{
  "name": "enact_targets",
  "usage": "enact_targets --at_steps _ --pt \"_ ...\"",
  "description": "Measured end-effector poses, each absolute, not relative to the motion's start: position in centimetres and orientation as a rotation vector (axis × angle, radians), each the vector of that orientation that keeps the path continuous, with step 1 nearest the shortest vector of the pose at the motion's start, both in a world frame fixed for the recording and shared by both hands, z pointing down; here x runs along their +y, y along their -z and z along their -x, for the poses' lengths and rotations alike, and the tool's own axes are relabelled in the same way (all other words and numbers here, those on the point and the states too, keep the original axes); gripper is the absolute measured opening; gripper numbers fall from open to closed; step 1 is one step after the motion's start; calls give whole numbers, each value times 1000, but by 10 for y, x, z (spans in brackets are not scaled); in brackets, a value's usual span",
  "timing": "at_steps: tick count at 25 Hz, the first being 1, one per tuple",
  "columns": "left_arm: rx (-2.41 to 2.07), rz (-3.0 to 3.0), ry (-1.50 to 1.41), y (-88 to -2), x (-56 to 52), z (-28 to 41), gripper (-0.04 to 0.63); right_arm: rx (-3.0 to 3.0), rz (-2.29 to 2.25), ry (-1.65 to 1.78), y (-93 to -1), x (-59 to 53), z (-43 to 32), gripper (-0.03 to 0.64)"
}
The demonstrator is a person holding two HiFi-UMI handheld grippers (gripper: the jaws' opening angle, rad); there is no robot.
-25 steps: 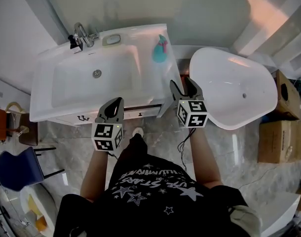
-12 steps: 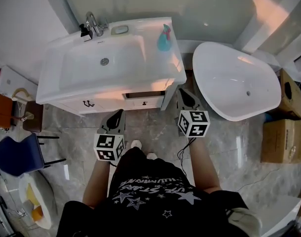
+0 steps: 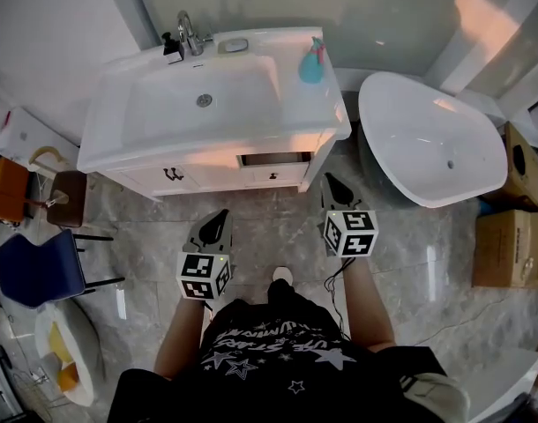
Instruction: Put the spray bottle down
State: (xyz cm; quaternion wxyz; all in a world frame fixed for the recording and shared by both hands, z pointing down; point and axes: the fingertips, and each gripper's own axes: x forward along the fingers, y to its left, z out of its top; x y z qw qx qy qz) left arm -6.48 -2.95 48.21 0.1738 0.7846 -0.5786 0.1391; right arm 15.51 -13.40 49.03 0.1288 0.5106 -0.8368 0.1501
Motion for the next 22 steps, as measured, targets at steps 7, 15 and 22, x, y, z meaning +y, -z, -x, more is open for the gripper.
enact_targets --at_steps 7,15,22 --pt "-1617 -2215 -418 -493 26 116 15 -2422 -1502 -447 -492 -77 -111 12" --pt "-1567 -2283 -385 -486 70 139 15 -2386 -1579 -391 -472 -15 -97 12" --pt "-1509 -2356 -389 -477 102 143 15 -2365 -1637 -355 -455 35 -93 12"
